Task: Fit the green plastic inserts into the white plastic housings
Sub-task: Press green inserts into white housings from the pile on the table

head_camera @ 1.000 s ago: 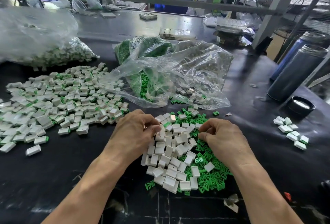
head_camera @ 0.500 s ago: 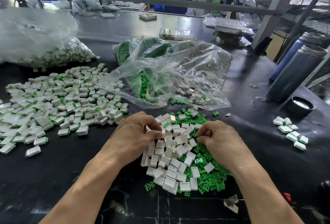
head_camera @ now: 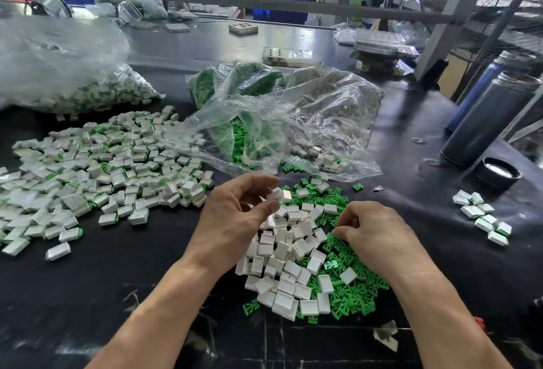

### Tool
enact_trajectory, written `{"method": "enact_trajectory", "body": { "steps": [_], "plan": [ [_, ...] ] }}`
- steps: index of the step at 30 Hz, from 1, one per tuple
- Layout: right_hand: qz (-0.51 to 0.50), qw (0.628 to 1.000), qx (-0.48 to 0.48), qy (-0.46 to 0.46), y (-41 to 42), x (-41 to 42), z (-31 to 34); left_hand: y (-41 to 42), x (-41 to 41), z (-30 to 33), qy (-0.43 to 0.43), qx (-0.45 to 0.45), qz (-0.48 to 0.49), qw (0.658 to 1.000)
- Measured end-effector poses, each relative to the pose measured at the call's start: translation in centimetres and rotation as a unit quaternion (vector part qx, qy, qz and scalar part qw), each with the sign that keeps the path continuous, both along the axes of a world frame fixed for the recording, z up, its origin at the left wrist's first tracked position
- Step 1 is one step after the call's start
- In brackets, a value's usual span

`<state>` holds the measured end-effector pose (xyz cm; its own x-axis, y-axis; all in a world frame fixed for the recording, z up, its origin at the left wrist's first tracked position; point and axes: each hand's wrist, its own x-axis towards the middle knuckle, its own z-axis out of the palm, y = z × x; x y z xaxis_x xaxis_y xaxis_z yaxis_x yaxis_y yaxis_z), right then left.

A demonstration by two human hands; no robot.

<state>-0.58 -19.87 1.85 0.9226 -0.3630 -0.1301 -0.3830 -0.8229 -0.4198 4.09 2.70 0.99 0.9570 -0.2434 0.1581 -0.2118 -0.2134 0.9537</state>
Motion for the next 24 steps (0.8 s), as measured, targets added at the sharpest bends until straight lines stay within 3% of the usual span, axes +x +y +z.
{"method": "enact_trajectory", "body": {
  "steps": [5,13,24],
  "plan": [
    [0.013,1.000,-0.011,0.007,0.35,-0.08,0.01,-0.54,-0.58,0.22,0.014,-0.054,-0.016,0.998],
    [0.047,0.997,0.068,-0.011,0.15,-0.55,0.40,-0.66,-0.62,0.21,0.023,-0.121,-0.010,0.992],
    [0.091,0.995,0.033,-0.020,0.40,-0.70,0.49,-0.83,-0.60,0.25,0.054,-0.160,0.011,0.986]
  ]
}}
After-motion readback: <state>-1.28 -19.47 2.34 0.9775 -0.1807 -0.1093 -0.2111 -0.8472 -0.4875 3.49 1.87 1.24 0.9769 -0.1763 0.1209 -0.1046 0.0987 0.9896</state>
